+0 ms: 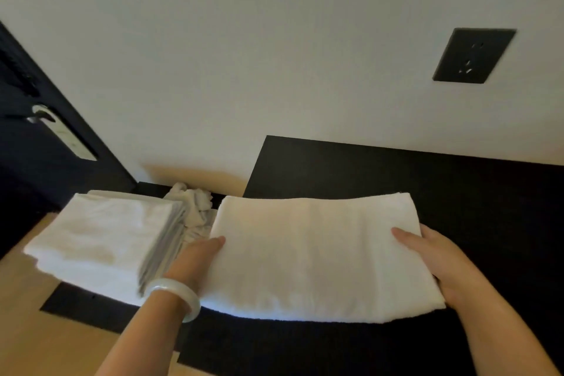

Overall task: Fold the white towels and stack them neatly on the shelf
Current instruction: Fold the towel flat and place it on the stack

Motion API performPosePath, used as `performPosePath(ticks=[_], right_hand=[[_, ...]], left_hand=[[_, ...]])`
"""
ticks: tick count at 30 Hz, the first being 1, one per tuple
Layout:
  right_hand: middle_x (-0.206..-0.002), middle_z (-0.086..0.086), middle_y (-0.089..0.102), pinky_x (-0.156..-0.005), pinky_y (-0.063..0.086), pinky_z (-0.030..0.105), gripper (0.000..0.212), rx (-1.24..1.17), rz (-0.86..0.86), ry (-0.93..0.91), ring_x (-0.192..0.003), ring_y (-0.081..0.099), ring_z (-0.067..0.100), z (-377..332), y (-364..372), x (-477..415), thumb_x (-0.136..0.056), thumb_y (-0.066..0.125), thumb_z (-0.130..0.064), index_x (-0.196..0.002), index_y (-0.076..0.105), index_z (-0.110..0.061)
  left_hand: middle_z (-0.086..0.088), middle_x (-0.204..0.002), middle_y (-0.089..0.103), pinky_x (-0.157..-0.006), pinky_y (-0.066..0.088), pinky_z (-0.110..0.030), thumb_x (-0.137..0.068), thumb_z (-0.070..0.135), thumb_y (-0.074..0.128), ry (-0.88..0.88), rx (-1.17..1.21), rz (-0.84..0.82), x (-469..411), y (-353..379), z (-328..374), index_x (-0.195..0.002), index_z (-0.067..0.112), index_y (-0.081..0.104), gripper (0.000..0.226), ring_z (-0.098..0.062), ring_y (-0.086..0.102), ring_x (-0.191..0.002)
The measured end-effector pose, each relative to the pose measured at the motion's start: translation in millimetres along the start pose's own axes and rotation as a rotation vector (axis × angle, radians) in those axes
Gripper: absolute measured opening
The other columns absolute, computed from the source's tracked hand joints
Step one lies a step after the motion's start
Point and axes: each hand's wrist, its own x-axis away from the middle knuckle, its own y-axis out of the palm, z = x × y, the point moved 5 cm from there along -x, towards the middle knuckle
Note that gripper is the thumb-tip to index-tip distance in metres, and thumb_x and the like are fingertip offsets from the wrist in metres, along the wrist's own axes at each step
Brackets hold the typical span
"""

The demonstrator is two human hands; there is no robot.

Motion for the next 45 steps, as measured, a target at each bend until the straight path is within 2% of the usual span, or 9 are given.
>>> performPosePath(ticks=[9,15,21,23,29,33,36,41,45], right_hand=[[-0.107,-0.001,0.063,-0.079,0.046,0.047,0.042,0.036,-0.042,-0.154,-0.094,0.061,0.024,-39,154,69,-0.094,0.06,-0.032,-0.134,0.048,-0.032],[-0.107,0.004,0.066,-0.083,0.05,0.052,0.026,0.038,-0.152,-0.141,-0.096,0.064,0.03,-41,296,113,-0.095,0.06,-0.03,-0.119,0.051,-0.035],[-0.103,0.002,0.06,-0.081,0.049,0.049,0.038,0.023,-0.146,-0.097,-0.091,0.059,0.027,-25,415,125,-0.095,0.06,-0.027,-0.131,0.049,-0.03],[-0.1,0.0,0.058,-0.075,0.048,0.045,0.033,0.011,-0.121,-0.097,-0.088,0.057,0.024,-29,434,121,-0.095,0.06,-0.026,-0.127,0.051,-0.029],[-0.111,0.002,0.066,-0.096,0.048,0.058,0.016,-0.038,-0.156,-0.153,-0.104,0.063,0.029,-47,469,79,-0.092,0.065,-0.029,-0.105,0.06,-0.037],[-0.109,0.005,0.07,-0.095,0.051,0.056,0.018,-0.097,-0.223,-0.129,-0.103,0.065,0.03,-50,506,51,-0.092,0.065,-0.024,-0.109,0.064,-0.03],[-0.113,0.007,0.067,-0.096,0.05,0.054,0.023,-0.106,-0.25,-0.084,-0.105,0.064,0.03,-46,535,30,-0.091,0.066,-0.023,-0.114,0.063,-0.025],[-0.112,0.007,0.069,-0.093,0.052,0.056,0.029,-0.151,-0.205,-0.058,-0.103,0.066,0.032,-58,561,5,-0.089,0.069,-0.028,-0.117,0.064,-0.025],[-0.105,0.006,0.072,-0.09,0.053,0.056,0.023,-0.244,-0.089,-0.057,-0.098,0.068,0.031,-63,567,-16,-0.094,0.063,-0.022,-0.118,0.064,-0.022]], left_hand=[[-0.006,-0.092,0.073,-0.085,0.053,-0.047,-0.097,0.03,0.057,0.154,0.207,0.026,-7,-148,-43,-0.097,0.029,0.065,0.008,-0.034,0.068,-0.087],[0.001,-0.084,0.076,-0.084,0.054,-0.042,-0.096,0.024,0.06,0.243,0.185,0.086,-34,-286,-77,-0.095,0.03,0.07,0.012,-0.027,0.071,-0.084],[-0.003,-0.093,0.075,-0.093,0.052,-0.048,-0.094,0.023,0.063,0.186,0.166,0.133,-81,-367,-111,-0.095,0.036,0.069,0.015,-0.027,0.07,-0.091],[0.0,-0.092,0.075,-0.093,0.052,-0.046,-0.094,0.022,0.062,0.187,0.156,0.127,-98,-378,-107,-0.093,0.038,0.068,0.017,-0.026,0.07,-0.089],[0.002,-0.094,0.072,-0.069,0.05,-0.025,-0.097,0.026,0.058,0.227,0.084,0.137,-151,-400,-76,-0.097,0.037,0.066,0.014,-0.02,0.069,-0.083],[0.005,-0.096,0.067,-0.079,0.043,-0.025,-0.099,0.028,0.053,0.224,-0.053,0.153,-189,-417,-59,-0.103,0.037,0.059,0.012,-0.015,0.064,-0.082],[0.01,-0.089,0.063,-0.072,0.043,-0.022,-0.1,0.027,0.05,0.185,-0.147,0.128,-219,-430,-51,-0.105,0.035,0.058,0.013,-0.008,0.06,-0.075],[0.0,-0.107,0.069,-0.096,0.049,-0.042,-0.098,0.032,0.052,0.134,-0.224,0.064,-272,-462,-20,-0.113,0.034,0.063,0.018,-0.024,0.065,-0.095],[-0.003,-0.107,0.07,-0.095,0.05,-0.045,-0.098,0.032,0.055,0.137,-0.158,-0.032,-322,-482,4,-0.114,0.029,0.062,0.018,-0.03,0.066,-0.098]])
